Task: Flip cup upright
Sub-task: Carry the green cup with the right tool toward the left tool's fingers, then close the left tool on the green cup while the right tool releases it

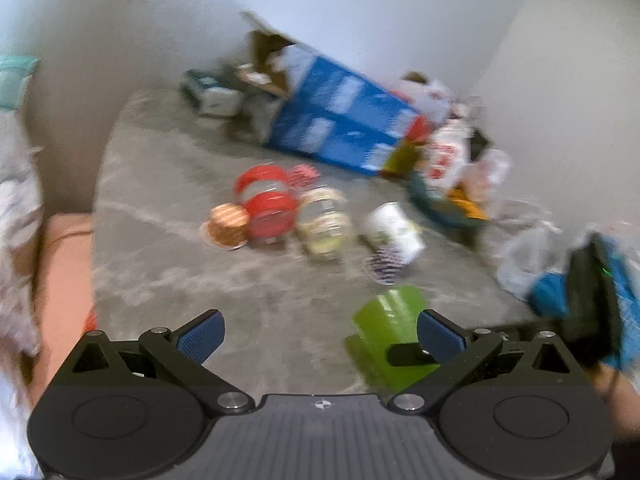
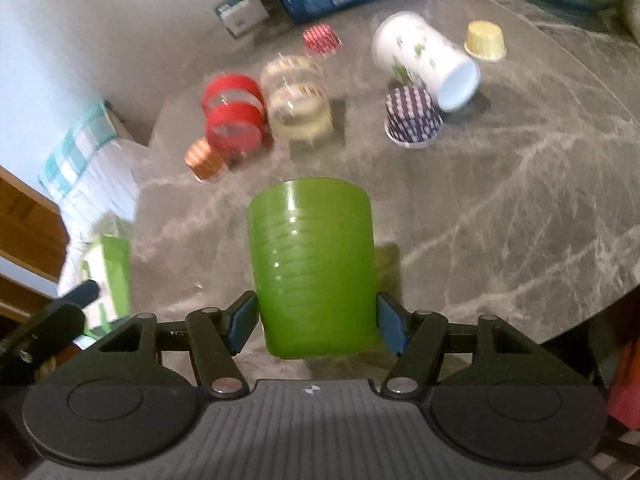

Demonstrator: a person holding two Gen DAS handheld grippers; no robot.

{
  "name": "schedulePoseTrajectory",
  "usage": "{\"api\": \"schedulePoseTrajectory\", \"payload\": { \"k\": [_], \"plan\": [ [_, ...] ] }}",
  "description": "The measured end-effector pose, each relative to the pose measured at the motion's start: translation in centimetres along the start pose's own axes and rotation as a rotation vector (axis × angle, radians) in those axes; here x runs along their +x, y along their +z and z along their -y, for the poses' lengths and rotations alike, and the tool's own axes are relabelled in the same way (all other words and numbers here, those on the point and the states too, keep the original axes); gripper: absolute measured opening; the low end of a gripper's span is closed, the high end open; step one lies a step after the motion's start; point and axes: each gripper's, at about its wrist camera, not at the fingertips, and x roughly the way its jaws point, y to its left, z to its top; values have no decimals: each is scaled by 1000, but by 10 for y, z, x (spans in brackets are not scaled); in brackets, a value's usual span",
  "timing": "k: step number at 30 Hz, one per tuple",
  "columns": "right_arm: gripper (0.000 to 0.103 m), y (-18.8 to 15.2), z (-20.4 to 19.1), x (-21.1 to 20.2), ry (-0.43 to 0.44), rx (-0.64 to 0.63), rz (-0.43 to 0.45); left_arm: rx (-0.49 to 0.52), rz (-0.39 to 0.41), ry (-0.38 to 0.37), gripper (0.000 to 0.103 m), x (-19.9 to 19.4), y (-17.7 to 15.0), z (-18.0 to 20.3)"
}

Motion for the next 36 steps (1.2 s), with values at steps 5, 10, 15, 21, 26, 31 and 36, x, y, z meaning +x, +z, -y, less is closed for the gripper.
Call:
{"api": "schedulePoseTrajectory", "payload": {
  "k": [5, 10, 15, 21, 26, 31, 36],
  "plan": [
    [65, -11, -10, 10, -32, -15, 31, -41, -90, -44, 103, 24, 5, 5],
    [65, -30, -11, 4, -56, -42, 72, -87, -184, -96, 103, 55, 12, 18],
    [65, -35, -9, 2, -34, -46, 80, -118, -352, -122, 97, 96, 17, 30],
    [65, -40, -6, -1, -1, -34, 93, -110, -402, -92, 97, 117, 13, 46],
    [65, -41, 3, -1, 46, 1, 91, -98, -441, -59, 90, 130, 13, 53],
    [66, -43, 12, 2, 104, 22, 71, -78, -459, -30, 85, 141, 13, 58],
    [66, -45, 19, 1, 146, 32, 76, -51, -467, -7, 84, 148, 12, 67]
  ]
}}
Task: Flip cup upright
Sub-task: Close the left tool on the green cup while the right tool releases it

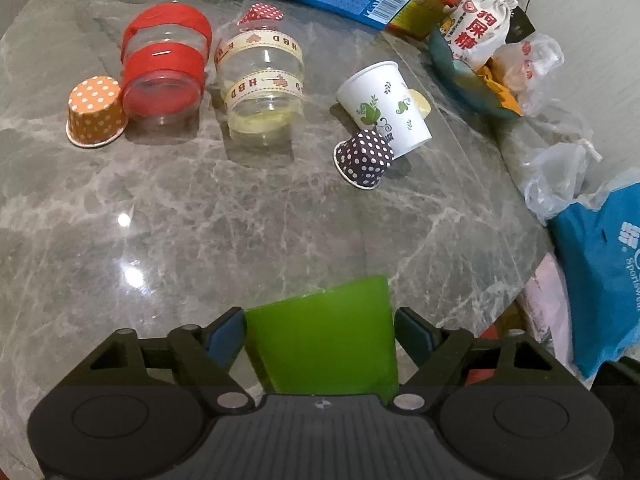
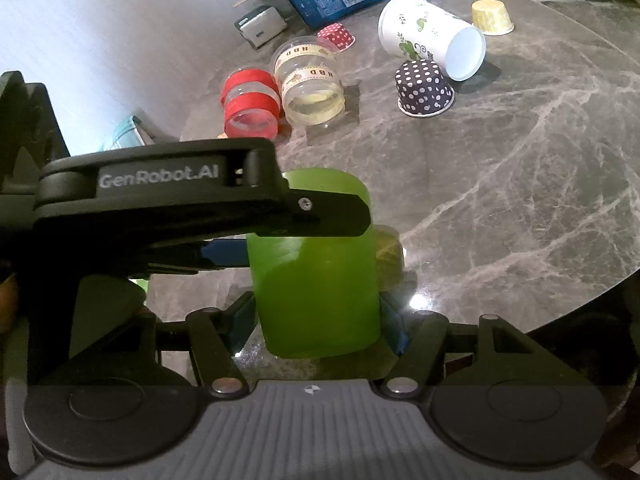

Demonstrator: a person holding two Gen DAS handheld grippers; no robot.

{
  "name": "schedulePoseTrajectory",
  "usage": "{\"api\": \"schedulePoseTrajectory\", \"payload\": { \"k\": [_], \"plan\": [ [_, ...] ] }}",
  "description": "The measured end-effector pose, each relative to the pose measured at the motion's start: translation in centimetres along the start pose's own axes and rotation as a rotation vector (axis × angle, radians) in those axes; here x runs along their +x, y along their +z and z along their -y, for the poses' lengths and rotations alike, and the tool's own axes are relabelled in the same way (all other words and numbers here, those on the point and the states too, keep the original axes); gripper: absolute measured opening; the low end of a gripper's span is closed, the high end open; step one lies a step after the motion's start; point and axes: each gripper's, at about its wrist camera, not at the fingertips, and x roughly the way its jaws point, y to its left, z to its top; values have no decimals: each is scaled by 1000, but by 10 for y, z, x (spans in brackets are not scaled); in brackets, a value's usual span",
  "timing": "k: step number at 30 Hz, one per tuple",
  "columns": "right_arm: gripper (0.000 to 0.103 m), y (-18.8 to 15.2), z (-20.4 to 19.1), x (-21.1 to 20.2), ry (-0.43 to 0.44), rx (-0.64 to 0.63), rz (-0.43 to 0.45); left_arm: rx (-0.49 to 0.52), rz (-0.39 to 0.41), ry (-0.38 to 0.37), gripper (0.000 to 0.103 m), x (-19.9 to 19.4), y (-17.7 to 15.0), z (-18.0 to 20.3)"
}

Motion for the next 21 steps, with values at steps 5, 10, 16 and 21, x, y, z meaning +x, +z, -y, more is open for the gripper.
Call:
{"api": "schedulePoseTrajectory", "payload": {
  "k": [5, 10, 16, 21],
  "plan": [
    [66, -3, 2, -1, 28, -16, 0, 20, 0, 40, 81, 5, 1, 6],
    [69, -7, 12, -9, 60, -22, 22, 33, 24, 46, 80, 5, -1, 8],
    [86, -23, 35, -40, 119, 17, 134, 49, 54, 30, 80, -2, -5, 7],
    [90, -38, 61, -61, 177, 90, 235, 67, 101, 14, 80, -11, -10, 8]
  ]
}}
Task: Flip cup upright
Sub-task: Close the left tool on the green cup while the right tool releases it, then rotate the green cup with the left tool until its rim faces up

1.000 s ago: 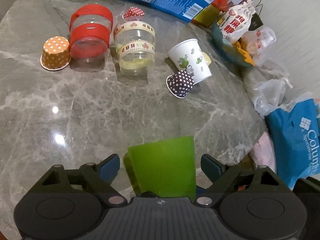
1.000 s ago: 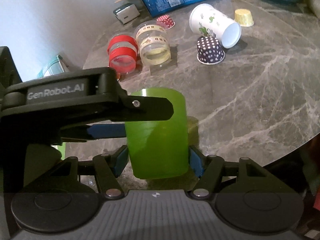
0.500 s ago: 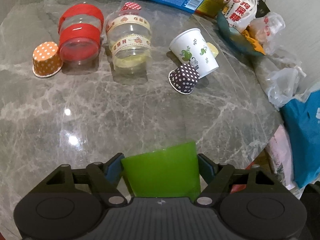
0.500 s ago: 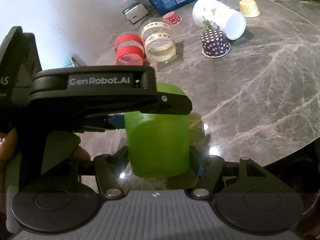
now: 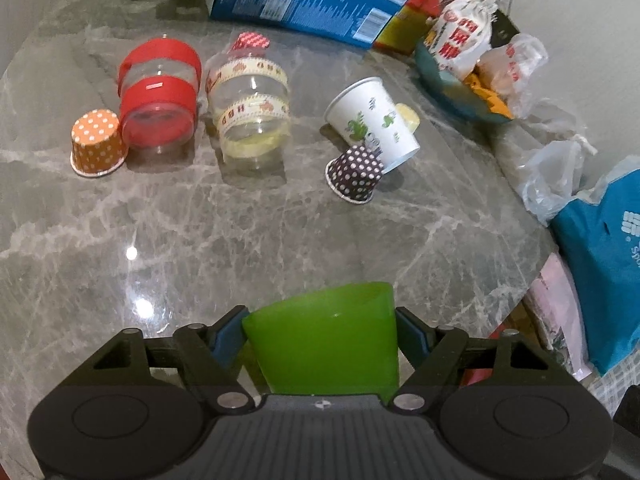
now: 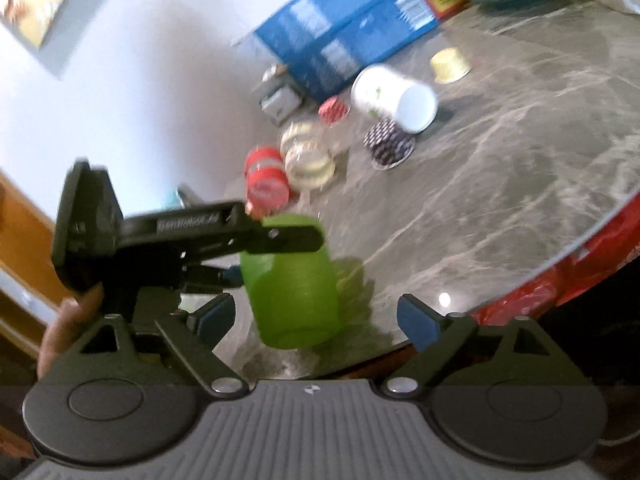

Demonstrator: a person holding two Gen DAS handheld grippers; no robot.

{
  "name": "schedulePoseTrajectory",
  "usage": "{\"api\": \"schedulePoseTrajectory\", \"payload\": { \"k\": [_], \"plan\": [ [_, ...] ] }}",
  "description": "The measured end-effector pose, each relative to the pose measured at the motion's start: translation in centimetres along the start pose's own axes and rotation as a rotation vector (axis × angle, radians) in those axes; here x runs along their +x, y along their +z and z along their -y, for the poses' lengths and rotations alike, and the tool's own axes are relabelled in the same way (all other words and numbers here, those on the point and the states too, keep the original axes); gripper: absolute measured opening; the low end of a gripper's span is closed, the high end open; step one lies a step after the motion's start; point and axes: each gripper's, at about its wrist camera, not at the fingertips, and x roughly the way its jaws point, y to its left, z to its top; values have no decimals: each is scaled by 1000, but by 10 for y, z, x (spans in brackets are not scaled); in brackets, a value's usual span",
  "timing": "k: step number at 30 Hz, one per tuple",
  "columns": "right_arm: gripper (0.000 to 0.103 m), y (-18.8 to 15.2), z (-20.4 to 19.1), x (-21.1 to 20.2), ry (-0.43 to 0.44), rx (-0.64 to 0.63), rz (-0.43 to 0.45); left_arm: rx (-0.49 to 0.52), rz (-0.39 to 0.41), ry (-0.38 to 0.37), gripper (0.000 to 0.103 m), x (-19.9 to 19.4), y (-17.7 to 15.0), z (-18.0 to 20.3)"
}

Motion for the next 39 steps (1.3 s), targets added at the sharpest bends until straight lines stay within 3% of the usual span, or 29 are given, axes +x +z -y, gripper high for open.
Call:
{"api": "schedulePoseTrajectory", "payload": {
  "k": [7, 12, 14, 17, 22, 26, 33, 39],
  "plan": [
    [91, 0, 8, -13, 0, 17, 52, 34, 117, -49, 79, -26, -6, 7],
    [91, 0, 8, -28, 3, 4, 115, 111, 292, -46, 79, -65, -13, 16],
    [91, -1, 6, -32, 5, -1, 137, 158, 379, -15, 79, -80, -17, 21],
    [91, -3, 2, -32, 12, -18, 159, 272, 515, 94, 79, -96, -28, 33],
    [91, -12, -9, -31, 12, -91, 221, 374, 626, 167, 79, -91, -40, 33],
    [91, -21, -11, -24, -47, -149, 289, 488, 747, 267, 79, -75, -62, 36],
    [91, -35, 0, -25, -50, -133, 336, 482, 691, 255, 79, -41, -75, 30],
    [91, -48, 1, -34, -51, -156, 364, 506, 698, 282, 79, -28, -84, 33]
  ]
}}
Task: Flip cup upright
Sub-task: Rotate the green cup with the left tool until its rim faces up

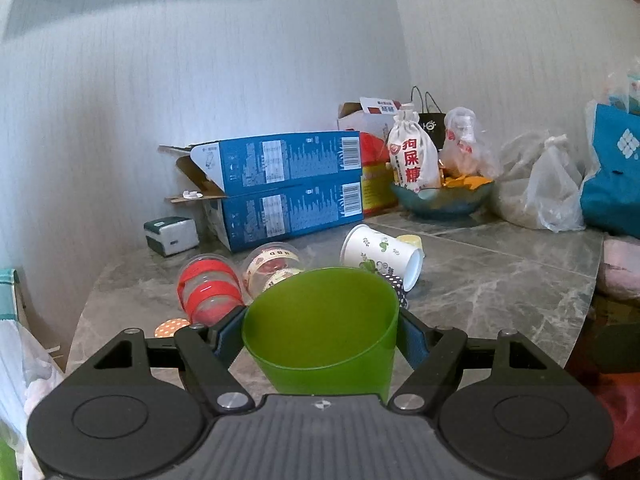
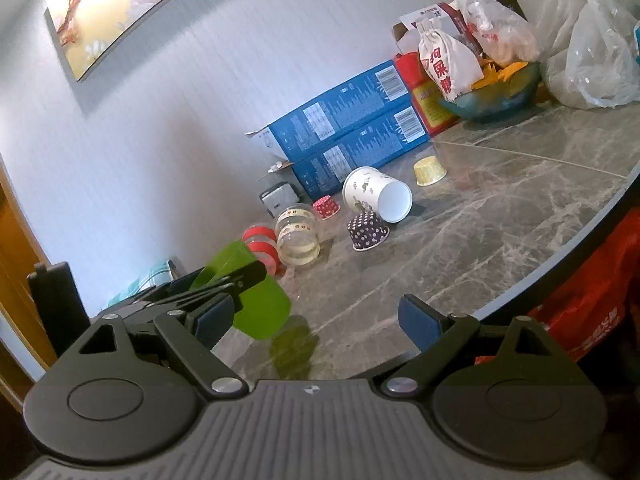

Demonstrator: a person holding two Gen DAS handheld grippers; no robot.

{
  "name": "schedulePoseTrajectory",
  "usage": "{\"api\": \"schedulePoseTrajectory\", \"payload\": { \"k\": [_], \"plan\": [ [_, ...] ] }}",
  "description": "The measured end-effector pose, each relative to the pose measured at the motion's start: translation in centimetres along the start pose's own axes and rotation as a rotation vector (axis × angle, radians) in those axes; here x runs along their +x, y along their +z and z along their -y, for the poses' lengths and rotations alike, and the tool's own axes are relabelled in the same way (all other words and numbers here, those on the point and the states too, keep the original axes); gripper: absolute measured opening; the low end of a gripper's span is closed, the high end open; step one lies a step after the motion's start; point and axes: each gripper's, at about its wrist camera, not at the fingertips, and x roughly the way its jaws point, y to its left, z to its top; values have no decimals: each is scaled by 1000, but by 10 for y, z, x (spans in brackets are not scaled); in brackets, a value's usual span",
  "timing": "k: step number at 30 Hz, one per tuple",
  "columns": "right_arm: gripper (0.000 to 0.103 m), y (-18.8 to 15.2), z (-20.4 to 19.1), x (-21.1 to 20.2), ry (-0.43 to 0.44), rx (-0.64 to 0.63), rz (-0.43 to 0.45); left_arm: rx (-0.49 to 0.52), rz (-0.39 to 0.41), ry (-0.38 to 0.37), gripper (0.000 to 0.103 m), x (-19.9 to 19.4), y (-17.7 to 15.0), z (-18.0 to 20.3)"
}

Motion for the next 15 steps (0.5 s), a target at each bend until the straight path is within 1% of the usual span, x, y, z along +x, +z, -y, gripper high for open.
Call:
{"api": "schedulePoseTrajectory", "payload": {
  "k": [4, 7, 11, 15],
  "plan": [
    [91, -7, 1, -1, -5, 3, -6, 38, 3, 7, 79, 4, -9, 10],
    [91, -11, 3, -3, -4, 1, -3, 68, 34, 22, 79, 1, -14, 17],
    [91, -15, 3, -4, -5, -1, -2, 66, 58, 23, 79, 0, -17, 19],
    [91, -19, 2, -5, 2, -2, -8, 57, 64, 23, 79, 1, -19, 18]
  ]
}}
